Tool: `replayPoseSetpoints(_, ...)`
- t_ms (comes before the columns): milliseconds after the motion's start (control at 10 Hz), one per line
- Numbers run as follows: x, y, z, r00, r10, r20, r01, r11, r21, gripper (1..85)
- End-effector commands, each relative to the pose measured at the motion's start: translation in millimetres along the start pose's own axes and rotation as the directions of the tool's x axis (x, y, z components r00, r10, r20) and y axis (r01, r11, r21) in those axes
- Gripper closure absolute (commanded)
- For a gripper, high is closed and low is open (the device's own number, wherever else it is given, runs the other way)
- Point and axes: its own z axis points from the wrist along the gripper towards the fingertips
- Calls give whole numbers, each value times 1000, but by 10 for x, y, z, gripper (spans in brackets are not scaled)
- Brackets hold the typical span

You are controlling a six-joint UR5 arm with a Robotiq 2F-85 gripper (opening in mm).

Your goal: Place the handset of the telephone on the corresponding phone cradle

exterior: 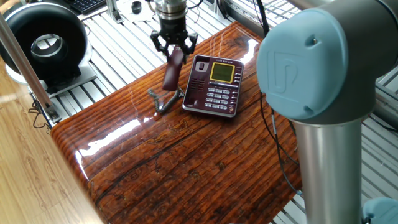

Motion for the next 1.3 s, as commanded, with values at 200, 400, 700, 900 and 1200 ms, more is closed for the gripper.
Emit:
replayPoseSetpoints(200,-19,366,-123,999,43,-28,-45,997,-67,733)
replayPoseSetpoints(400,24,455,-67,997,53,-53,-58,995,-87,730)
replayPoseSetpoints(700,-102,465,-63,998,62,-8,-62,994,-95,730)
replayPoseSetpoints(900,-117,438,-53,998,70,-8,-71,993,-91,730)
replayPoseSetpoints(1200,-145,409,-51,996,92,1,-91,992,-83,733)
